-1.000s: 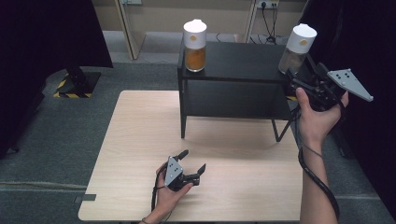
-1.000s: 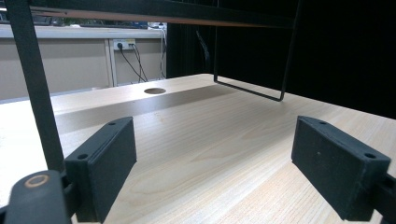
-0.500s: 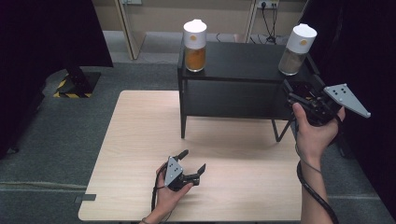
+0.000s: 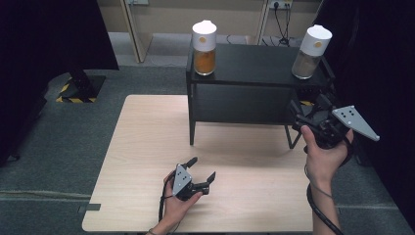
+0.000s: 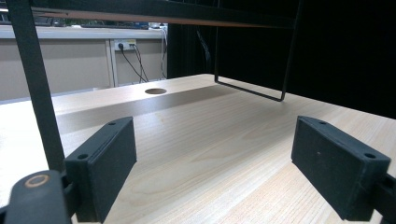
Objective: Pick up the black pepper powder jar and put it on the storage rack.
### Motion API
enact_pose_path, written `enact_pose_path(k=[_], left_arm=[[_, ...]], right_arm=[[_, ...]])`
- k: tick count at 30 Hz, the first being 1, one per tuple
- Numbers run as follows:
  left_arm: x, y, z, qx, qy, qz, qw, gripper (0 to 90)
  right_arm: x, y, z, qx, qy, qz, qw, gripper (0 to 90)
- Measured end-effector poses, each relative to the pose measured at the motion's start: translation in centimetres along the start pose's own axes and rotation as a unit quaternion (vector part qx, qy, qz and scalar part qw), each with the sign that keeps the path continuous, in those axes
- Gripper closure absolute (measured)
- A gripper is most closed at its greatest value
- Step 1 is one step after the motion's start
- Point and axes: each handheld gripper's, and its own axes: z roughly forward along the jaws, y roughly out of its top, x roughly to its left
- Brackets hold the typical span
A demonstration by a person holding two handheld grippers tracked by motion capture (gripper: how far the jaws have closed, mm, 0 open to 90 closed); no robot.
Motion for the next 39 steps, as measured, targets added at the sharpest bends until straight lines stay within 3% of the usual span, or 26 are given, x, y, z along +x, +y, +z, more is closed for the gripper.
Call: enact_pose_path(k=[39], left_arm=[[-0.1, 0.0, 0.0, 0.000, 0.001, 0.004, 1.0000, 13.6]], right_arm=[[-0.1, -6.3, -2.9, 0.068, 0.021, 0.034, 0.9969, 6.1]])
